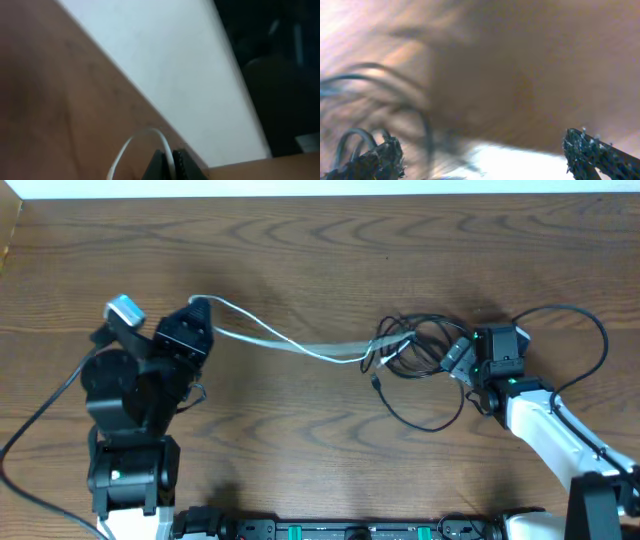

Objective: Untangle cables
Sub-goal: 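Pull the white cable leftward out of the bundle with the left gripper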

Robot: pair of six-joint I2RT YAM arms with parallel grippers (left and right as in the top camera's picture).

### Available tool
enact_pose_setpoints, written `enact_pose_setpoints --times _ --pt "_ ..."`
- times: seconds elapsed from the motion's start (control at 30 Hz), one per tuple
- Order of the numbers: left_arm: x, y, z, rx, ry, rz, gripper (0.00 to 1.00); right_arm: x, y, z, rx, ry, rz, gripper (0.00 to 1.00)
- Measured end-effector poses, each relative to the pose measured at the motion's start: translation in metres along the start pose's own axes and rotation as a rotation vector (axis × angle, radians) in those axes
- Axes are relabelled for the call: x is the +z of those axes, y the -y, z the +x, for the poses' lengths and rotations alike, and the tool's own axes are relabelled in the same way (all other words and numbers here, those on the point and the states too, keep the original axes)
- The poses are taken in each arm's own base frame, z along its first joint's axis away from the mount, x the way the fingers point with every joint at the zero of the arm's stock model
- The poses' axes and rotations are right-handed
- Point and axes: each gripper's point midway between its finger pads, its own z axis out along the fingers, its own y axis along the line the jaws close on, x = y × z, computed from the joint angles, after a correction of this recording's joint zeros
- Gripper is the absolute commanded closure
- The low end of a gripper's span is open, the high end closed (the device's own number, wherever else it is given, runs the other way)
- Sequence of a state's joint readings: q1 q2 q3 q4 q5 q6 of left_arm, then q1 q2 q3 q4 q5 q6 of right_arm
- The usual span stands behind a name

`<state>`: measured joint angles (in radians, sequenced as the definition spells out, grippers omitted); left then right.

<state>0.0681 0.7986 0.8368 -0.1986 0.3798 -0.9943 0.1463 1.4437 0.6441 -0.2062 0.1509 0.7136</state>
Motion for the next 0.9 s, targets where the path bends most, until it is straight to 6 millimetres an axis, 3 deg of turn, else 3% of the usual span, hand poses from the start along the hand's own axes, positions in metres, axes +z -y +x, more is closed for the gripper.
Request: enact_pose_setpoints --times 0.13,0.27,0.43,0.57,0.7,0.9 --pt "0.014 -0.015 0.004 0.011 -0.036 -0.047 0.93 -0.016 -0.001 -0.009 -0.016 0.032 -0.018 0.01" --pt "0.019 -0.001 -0.012 0.044 0.016 0.016 0.92 -0.027 0.031 -0.018 0.01 0.059 0.092 0.01" --pt "-0.002 0.035 -0.056 0.062 0.175 0.165 0.92 -0.029 0.073 -0.03 0.084 0.082 0.224 0.01" --pt "-0.03 0.05 -0.081 0.051 0.282 0.208 0.92 -0.031 0.09 -0.037 0.123 0.101 0.267 0.01" --pt "-0.036 0.032 -0.084 -0.002 0.29 0.137 0.92 -0.03 0.089 -0.037 0.125 0.098 0.259 0.01" --pt "-0.015 -0.008 -0.083 -0.081 0.242 0.008 0.93 -0.03 0.09 -0.035 0.124 0.089 0.266 0.01"
